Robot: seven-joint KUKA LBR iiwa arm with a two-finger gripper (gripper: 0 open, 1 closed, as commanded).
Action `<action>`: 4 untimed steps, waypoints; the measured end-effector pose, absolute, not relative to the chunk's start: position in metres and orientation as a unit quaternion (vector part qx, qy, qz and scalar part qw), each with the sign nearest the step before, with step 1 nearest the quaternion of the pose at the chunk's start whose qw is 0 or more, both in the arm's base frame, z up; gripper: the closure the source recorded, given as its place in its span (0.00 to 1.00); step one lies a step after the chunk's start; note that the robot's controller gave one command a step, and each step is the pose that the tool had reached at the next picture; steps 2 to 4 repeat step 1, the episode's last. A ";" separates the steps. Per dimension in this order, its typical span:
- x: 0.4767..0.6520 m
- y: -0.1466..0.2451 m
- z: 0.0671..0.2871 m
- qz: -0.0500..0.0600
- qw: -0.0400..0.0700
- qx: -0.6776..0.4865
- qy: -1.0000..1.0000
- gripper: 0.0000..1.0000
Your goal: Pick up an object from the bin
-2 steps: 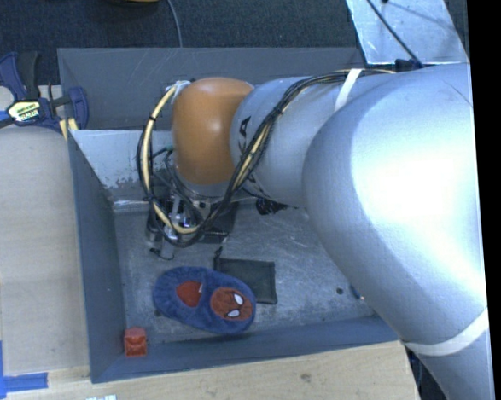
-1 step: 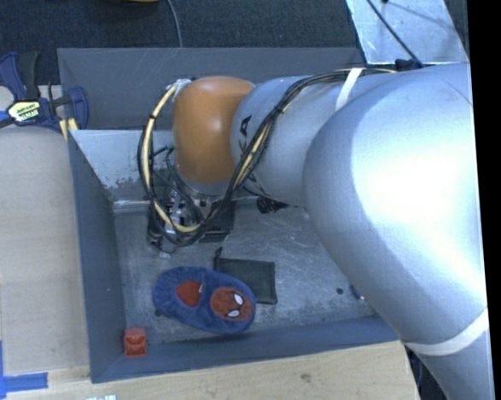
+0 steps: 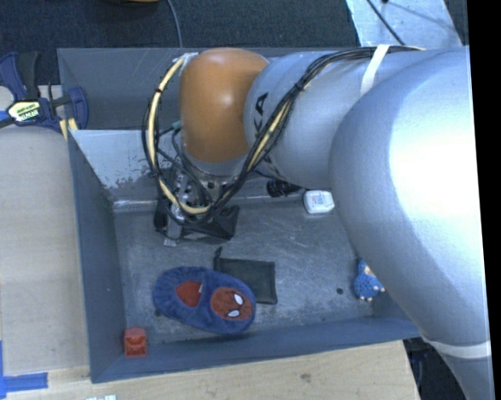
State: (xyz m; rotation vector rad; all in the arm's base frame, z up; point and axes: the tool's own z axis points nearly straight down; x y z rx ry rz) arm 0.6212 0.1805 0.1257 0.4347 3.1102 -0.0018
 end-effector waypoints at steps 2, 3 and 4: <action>0.621 0.179 0.166 0.000 0.001 0.139 0.990 1.00; 0.621 0.179 0.166 0.000 0.001 0.139 0.990 1.00; 0.621 0.179 0.166 0.000 0.001 0.139 0.990 1.00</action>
Offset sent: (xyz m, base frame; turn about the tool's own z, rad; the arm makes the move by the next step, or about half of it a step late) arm 0.0000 -0.0001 0.0405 0.0000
